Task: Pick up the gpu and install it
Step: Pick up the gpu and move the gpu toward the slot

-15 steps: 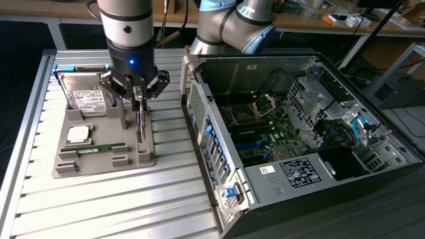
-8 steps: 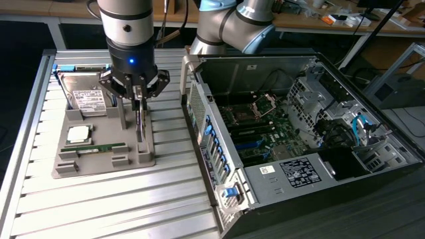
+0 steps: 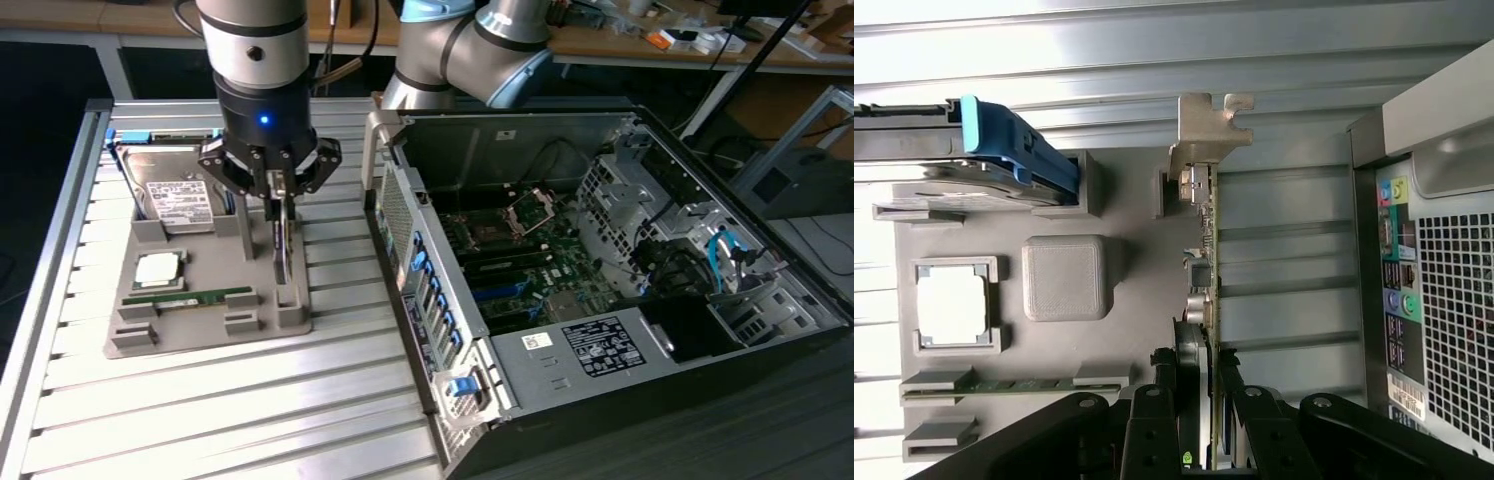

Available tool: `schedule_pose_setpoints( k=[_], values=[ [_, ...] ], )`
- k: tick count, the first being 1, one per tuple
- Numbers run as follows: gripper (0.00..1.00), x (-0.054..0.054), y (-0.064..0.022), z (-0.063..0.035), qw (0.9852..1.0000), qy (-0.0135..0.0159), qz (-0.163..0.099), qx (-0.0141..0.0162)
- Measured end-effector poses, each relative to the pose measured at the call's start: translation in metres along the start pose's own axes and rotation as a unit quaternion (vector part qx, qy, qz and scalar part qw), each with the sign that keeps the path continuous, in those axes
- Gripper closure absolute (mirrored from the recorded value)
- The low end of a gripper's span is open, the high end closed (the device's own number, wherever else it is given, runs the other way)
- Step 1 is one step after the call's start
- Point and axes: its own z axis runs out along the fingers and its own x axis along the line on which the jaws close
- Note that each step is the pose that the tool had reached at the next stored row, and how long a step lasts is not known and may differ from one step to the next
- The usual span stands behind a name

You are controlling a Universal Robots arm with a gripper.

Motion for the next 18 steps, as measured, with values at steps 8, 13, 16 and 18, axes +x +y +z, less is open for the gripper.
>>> schedule_pose_setpoints(
  k=[8,13,16,18],
  values=[
    [0.73,-0.0001,0.0001,-0.0027,1.0000,0.0000,0.000,0.0000],
    [0.73,-0.0001,0.0002,-0.0044,1.0000,0.0000,0.000,0.0000],
    [0.73,-0.0002,0.0002,-0.0055,1.0000,0.0000,0.000,0.0000],
    [0.73,-0.0002,0.0003,-0.0062,1.0000,0.0000,0.000,0.0000]
  ],
)
